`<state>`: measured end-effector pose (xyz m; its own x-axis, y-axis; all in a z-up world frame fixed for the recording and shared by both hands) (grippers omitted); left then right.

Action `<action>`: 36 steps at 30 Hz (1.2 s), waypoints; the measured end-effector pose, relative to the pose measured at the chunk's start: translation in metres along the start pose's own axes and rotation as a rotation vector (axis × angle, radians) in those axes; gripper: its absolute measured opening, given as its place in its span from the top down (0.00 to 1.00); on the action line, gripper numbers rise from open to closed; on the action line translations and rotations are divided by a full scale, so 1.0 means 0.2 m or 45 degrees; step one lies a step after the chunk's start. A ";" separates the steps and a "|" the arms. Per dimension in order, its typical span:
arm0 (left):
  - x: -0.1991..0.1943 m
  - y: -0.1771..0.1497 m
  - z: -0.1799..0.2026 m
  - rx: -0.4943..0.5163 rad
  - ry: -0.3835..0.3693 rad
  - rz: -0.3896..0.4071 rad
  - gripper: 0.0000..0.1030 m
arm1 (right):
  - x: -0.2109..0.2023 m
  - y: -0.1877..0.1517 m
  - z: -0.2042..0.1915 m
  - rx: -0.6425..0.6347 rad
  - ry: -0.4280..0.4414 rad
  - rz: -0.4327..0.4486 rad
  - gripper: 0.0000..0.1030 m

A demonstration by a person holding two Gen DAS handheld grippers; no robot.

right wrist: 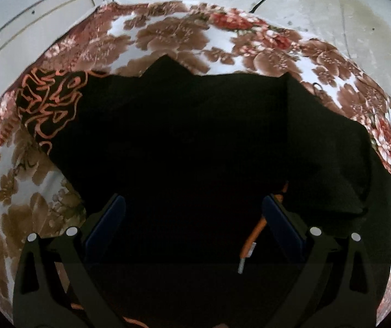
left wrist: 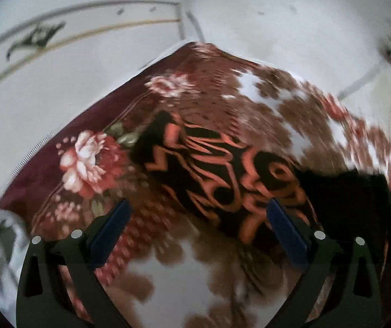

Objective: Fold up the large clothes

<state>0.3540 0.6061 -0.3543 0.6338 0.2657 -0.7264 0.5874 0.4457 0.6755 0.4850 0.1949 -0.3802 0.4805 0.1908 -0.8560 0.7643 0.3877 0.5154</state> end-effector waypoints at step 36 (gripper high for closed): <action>-0.18 0.45 0.28 -0.344 -0.547 0.150 0.87 | 0.31 -0.12 -0.18 -0.011 -0.105 -0.063 0.05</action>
<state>0.4113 0.5888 -0.2600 0.8702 -0.0222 -0.4921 0.3852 0.6535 0.6516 0.4818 0.2297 -0.4465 0.4763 0.0965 -0.8740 0.7842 0.4028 0.4719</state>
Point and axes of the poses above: each gripper's, at about its wrist camera, not at the fingertips, and x roughly the way its jaws point, z to its right, y to its top, the point moved 4 cm from there along x, roughly the way its jaws point, and after that the axes turned 5 degrees about x, right-handed, at the moved point
